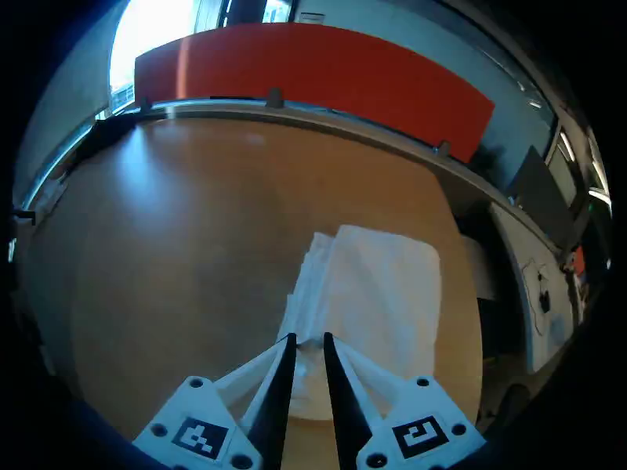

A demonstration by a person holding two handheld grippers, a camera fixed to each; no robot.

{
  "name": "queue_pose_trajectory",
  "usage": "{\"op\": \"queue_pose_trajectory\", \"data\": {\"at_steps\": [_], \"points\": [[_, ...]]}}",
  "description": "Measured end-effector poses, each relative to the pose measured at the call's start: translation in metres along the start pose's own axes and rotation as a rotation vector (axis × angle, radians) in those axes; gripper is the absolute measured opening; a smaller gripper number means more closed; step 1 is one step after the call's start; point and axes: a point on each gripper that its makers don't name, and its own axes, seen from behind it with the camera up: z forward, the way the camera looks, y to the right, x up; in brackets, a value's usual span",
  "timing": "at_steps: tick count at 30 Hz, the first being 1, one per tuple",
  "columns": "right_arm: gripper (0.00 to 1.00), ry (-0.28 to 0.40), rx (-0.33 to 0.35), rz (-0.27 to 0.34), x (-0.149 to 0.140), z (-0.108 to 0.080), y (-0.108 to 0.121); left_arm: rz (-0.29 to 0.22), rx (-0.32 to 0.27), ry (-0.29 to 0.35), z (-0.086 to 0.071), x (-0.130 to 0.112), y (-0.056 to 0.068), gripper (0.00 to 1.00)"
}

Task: Fold towel

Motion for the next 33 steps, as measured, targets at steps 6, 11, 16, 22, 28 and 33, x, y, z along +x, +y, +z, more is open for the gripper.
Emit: {"op": "queue_pose_trajectory", "data": {"at_steps": [6, 11, 16, 22, 28, 33], "points": [[0.15, -0.007, 0.002, -0.003, -0.001, 0.000, 0.000, 0.001, 0.000, 0.001, -0.001, 0.001, -0.001, 0.84], [0.07, -0.016, -0.001, -0.012, -0.002, 0.000, 0.002, 0.003, 0.001, 0.001, -0.001, 0.001, -0.002, 0.84], [0.06, -0.020, 0.012, -0.016, -0.003, -0.001, -0.001, 0.004, 0.001, 0.001, -0.001, 0.001, -0.002, 0.84], [0.06, -0.035, 0.030, -0.023, -0.009, -0.004, -0.007, 0.003, 0.001, 0.002, -0.001, 0.000, -0.003, 0.84], [0.06, -0.054, 0.043, -0.033, -0.019, -0.007, -0.013, 0.004, 0.001, 0.001, -0.001, 0.000, -0.003, 0.84], [0.06, -0.058, 0.044, -0.034, -0.021, -0.008, -0.012, 0.005, 0.000, 0.000, -0.001, -0.001, -0.003, 0.84]]}}
